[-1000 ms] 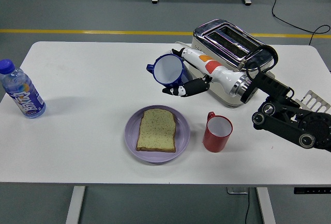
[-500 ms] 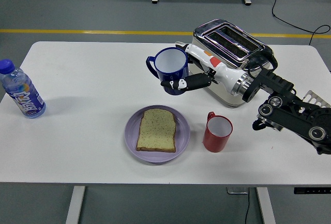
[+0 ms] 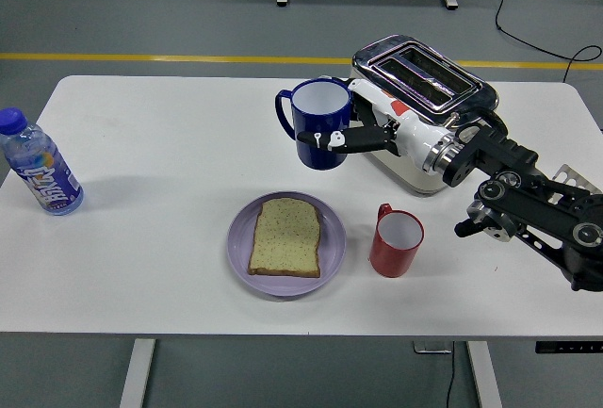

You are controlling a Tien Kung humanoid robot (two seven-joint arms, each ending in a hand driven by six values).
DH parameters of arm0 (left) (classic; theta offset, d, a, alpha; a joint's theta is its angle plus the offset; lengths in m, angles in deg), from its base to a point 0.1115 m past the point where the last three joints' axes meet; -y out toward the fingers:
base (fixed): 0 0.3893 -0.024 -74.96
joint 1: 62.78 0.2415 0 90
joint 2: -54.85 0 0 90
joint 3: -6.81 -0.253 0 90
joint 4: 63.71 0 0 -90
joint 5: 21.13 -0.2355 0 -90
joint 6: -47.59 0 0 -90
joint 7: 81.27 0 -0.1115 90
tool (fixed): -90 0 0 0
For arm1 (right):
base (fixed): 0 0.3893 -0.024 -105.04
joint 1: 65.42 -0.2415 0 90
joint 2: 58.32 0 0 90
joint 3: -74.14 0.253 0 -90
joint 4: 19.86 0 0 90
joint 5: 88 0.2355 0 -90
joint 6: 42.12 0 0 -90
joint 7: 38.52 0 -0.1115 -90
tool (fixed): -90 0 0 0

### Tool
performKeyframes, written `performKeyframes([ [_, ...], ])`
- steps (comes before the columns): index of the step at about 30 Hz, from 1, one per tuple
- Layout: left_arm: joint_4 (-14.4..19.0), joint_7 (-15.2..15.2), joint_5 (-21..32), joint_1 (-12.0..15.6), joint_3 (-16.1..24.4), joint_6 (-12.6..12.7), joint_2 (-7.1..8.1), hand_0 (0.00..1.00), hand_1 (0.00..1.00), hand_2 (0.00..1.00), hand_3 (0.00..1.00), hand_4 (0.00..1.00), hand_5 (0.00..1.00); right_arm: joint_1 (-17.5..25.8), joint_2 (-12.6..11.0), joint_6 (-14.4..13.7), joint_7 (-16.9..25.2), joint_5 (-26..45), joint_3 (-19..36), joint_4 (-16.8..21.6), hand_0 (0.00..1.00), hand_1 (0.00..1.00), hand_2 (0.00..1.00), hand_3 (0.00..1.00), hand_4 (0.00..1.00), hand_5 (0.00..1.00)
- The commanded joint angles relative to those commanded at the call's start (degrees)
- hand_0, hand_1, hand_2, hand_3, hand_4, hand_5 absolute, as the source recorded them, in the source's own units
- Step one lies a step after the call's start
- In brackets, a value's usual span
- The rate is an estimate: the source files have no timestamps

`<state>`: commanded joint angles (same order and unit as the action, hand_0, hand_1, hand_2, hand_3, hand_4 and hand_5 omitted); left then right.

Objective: Pick up the cup,pour liquid into bread,place the cup on the desk

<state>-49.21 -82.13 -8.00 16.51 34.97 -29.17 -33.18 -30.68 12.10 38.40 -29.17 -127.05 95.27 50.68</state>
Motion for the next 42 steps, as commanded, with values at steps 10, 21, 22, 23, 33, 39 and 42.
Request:
performKeyframes([
  [10, 0.0, 0.1, 0.1, -0.1, -0.1, 0.0, 0.06, 0.690, 0.756, 0.773, 0.611, 0.396, 0.998, 2.2, 0.2, -3.6, -4.0, 0.2, 3.4, 1.0, 0.448, 0.396, 0.525, 0.537, 0.667, 0.002],
  [21, 0.0, 0.1, 0.2, -0.1, -0.1, 0.0, 0.07, 0.690, 0.756, 0.773, 0.611, 0.396, 0.998, 5.8, 0.0, -8.1, -5.9, -0.7, 7.7, 2.4, 0.449, 0.396, 0.526, 0.537, 0.668, 0.002],
  [22, 0.0, 0.1, 0.2, -0.1, -0.1, 0.0, 0.06, 0.690, 0.756, 0.773, 0.611, 0.396, 0.998, 6.2, -0.1, -8.3, -5.9, -0.8, 8.1, 2.6, 0.449, 0.396, 0.526, 0.537, 0.668, 0.002],
  [23, 0.0, 0.1, 0.3, -0.1, -0.2, 0.0, 0.06, 0.690, 0.756, 0.773, 0.611, 0.396, 0.998, 6.5, -0.3, -8.6, -5.9, -0.8, 8.5, 2.8, 0.449, 0.396, 0.526, 0.537, 0.668, 0.002],
  [33, 0.0, 0.2, 0.4, 0.0, -0.2, 0.0, 0.02, 0.690, 0.756, 0.773, 0.611, 0.396, 0.998, 9.8, -1.9, -10.2, -7.4, -1.1, 12.9, 5.0, 0.451, 0.395, 0.525, 0.537, 0.669, 0.002],
  [39, 0.0, 0.2, 0.4, 0.0, -0.1, 0.0, -0.07, 0.690, 0.756, 0.773, 0.611, 0.396, 0.998, 12.3, -3.0, -10.6, -8.0, -1.6, 16.6, 7.0, 0.452, 0.395, 0.524, 0.537, 0.669, 0.002],
  [42, 0.0, 0.1, 0.2, 0.0, 0.1, 0.1, -0.12, 0.690, 0.756, 0.773, 0.611, 0.396, 0.998, 13.1, -3.5, -10.9, -8.2, -1.7, 17.9, 7.6, 0.452, 0.395, 0.524, 0.537, 0.669, 0.002],
])
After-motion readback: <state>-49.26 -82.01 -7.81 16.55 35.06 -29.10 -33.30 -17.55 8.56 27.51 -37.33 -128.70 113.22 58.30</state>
